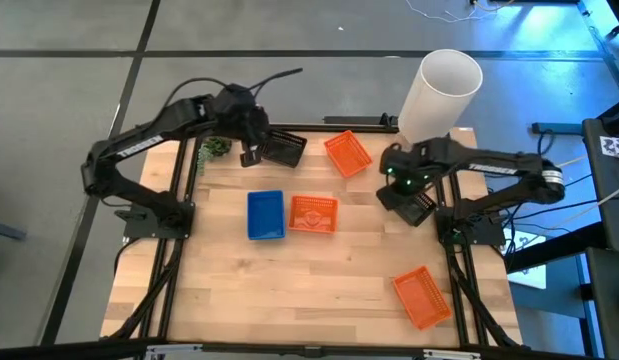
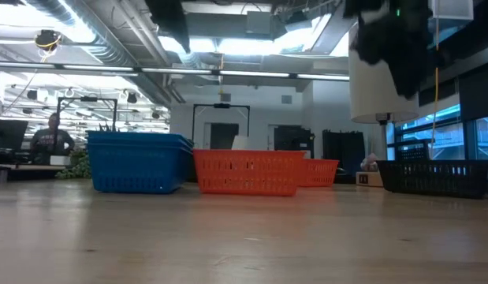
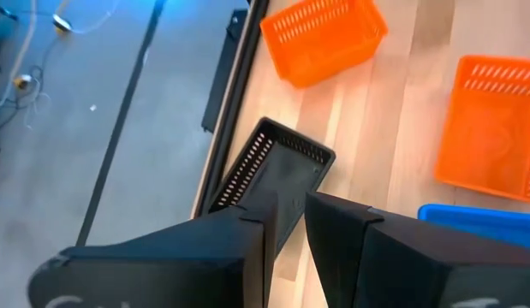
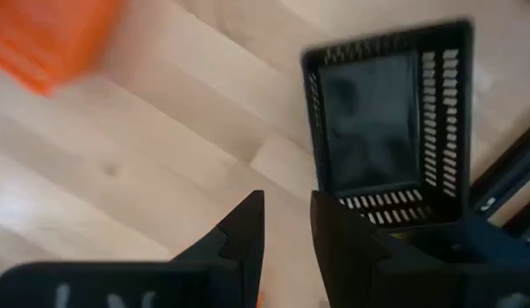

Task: Stack baskets by color
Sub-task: Stack the black bin on the top black bin

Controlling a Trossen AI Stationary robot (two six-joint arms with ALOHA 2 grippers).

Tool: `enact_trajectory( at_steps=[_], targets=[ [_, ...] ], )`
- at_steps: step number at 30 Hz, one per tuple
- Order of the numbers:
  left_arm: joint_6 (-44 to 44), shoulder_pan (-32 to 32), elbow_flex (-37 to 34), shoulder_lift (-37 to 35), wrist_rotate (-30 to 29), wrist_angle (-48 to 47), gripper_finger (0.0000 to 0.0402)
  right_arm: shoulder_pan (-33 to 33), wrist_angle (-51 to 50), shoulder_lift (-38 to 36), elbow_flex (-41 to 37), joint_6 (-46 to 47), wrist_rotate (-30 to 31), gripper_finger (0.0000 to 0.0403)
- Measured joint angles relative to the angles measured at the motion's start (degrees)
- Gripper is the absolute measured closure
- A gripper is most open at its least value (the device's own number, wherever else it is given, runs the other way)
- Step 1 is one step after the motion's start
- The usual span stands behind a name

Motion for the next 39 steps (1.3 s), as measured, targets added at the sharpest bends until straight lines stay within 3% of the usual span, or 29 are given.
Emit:
enact_trajectory(
  at_steps=[12,32,35,39],
  targets=[
    [-3.0,-0.1,0.0,-3.2,0.7,0.0,0.0346,-2.7,16.7,2.6,-16.3,-4.2,-2.0,0.0306],
    [-5.3,0.0,0.0,-3.2,1.5,0.1,0.0346,-5.5,32.1,3.3,-29.9,-12.4,1.5,0.0307],
    [-5.3,0.0,0.0,-3.2,1.5,0.1,0.0346,-5.5,35.3,3.3,-31.4,-12.4,1.5,0.0328],
    [-7.2,0.0,0.0,-3.2,1.5,-0.6,0.0346,-5.5,35.7,3.3,-29.2,-15.1,1.8,0.0391]
  ],
)
